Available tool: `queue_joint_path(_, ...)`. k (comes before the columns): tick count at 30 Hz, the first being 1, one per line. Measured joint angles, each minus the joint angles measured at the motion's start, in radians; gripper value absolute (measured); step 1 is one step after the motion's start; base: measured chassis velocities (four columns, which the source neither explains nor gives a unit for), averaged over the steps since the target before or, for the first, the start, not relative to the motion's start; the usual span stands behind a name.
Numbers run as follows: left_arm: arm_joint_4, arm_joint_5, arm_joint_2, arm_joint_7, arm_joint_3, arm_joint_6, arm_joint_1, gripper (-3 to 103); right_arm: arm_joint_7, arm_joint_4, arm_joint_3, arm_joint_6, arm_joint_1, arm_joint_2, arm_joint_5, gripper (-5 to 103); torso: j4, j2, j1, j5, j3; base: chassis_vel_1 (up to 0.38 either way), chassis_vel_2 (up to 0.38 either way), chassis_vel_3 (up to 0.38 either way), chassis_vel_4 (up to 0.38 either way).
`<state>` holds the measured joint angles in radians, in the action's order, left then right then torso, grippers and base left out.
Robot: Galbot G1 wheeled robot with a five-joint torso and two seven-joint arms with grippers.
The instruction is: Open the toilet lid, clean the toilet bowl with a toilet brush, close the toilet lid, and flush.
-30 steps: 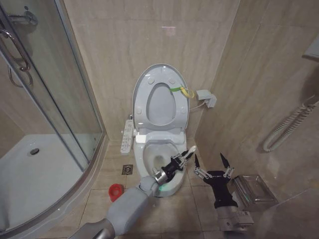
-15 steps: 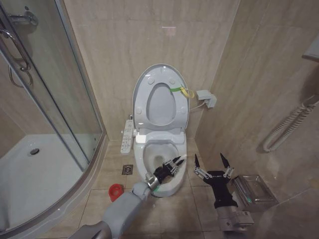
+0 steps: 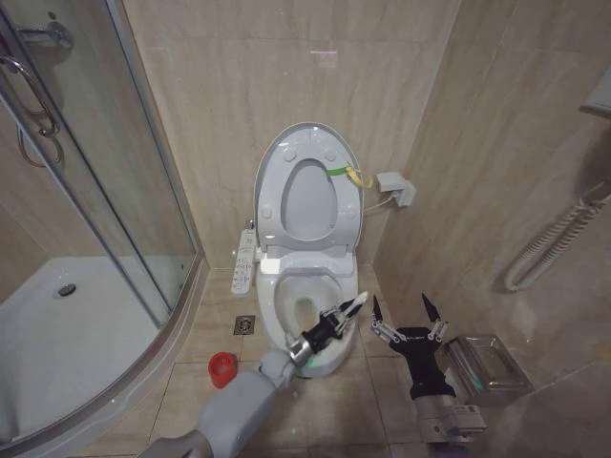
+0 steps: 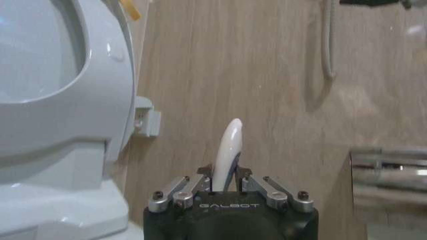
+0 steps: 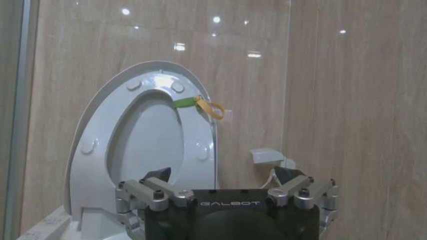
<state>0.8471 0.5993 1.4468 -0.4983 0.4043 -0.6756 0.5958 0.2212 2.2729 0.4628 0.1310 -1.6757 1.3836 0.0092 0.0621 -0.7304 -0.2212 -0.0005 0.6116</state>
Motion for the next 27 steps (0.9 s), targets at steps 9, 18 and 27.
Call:
queue_joint_path(9, 0.088, -0.012, -0.030, 0.023, -0.018, 0.011, 0.021, 24, 0.000, 0.000, 0.000, 0.000, 0.000, 0.000, 0.000, 100, -0.0002, 0.000, 0.000, 0.0005, 0.000, 0.000, 0.000, 0.000, 0.000)
queue_joint_path(18, 0.250, -0.053, -0.123, 0.066, -0.058, 0.017, 0.123, 24, 0.000, 0.000, 0.000, 0.000, 0.000, 0.000, 0.000, 100, -0.0005, 0.000, 0.000, 0.0003, 0.000, 0.000, 0.000, 0.000, 0.000)
queue_joint_path(27, 0.341, -0.071, -0.190, 0.073, -0.142, 0.012, 0.237, 23, 0.000, 0.000, 0.000, 0.000, 0.000, 0.000, 0.000, 100, -0.0004, 0.000, 0.000, 0.0003, 0.000, 0.000, 0.000, 0.000, 0.000)
